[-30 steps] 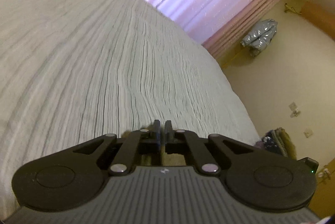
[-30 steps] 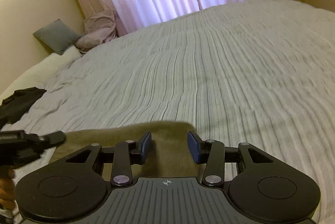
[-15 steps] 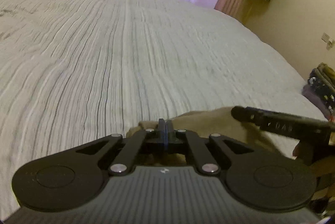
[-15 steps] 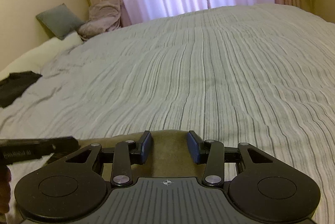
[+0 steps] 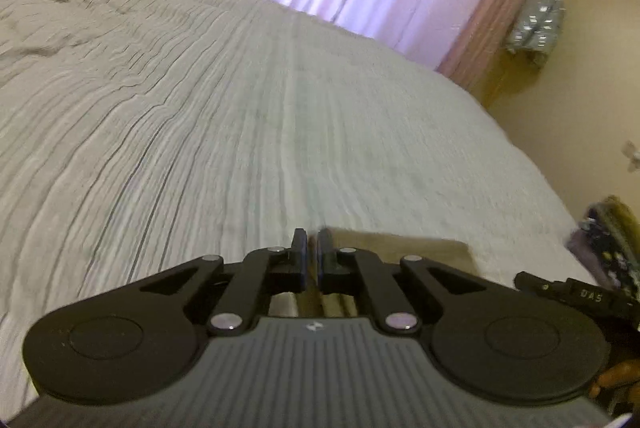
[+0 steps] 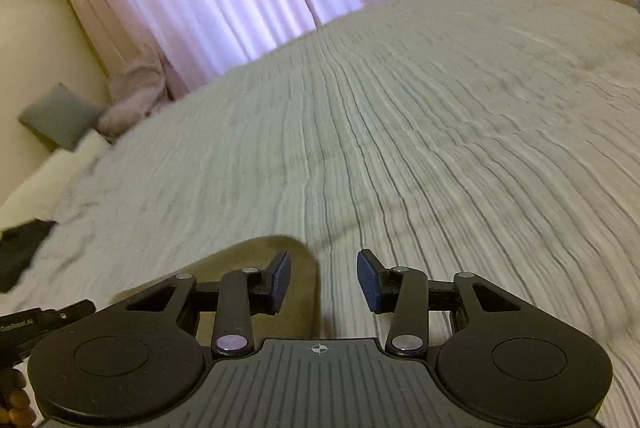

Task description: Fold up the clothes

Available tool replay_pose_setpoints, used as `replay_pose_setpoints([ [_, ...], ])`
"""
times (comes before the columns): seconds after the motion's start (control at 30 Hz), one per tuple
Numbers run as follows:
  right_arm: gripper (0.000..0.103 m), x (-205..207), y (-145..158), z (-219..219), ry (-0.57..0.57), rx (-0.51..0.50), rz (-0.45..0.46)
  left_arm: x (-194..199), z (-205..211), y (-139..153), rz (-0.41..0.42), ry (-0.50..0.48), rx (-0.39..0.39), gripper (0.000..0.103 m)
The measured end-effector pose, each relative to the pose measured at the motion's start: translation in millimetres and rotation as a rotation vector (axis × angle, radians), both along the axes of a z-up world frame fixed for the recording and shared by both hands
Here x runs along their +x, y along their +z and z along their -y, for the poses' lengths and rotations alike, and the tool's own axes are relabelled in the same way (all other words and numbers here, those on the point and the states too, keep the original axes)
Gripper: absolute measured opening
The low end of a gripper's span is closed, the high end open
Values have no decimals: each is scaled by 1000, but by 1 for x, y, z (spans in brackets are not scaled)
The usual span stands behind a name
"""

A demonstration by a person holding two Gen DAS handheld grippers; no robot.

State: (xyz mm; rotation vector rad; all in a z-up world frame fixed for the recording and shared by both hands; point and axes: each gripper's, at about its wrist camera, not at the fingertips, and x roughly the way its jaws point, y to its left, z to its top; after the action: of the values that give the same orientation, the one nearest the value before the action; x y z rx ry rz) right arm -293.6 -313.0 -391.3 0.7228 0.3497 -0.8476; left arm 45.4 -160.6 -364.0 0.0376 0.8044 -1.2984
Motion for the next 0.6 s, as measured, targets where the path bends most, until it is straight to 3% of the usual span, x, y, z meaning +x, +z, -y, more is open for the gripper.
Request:
replay_pose_setpoints([
  [0.17, 42, -10, 10, -54, 92, -34, -6, -40, -18, 3, 36, -107, 10, 2],
  [0.27, 42, 5, 6, -77, 181, -66, -82, -48, -13, -14, 41, -75, 125, 1],
  [0.33, 42, 8, -3, -80, 180, -40, -156, -47, -20, -14, 22, -62, 131, 1],
  [0.47, 42, -10, 6, -89, 152, -45, -135, -51, -40, 1, 22, -49, 110, 1],
  [0.6, 42, -5, 10, -103, 191, -73, -154, -62, -42, -12, -3, -75, 169, 3],
])
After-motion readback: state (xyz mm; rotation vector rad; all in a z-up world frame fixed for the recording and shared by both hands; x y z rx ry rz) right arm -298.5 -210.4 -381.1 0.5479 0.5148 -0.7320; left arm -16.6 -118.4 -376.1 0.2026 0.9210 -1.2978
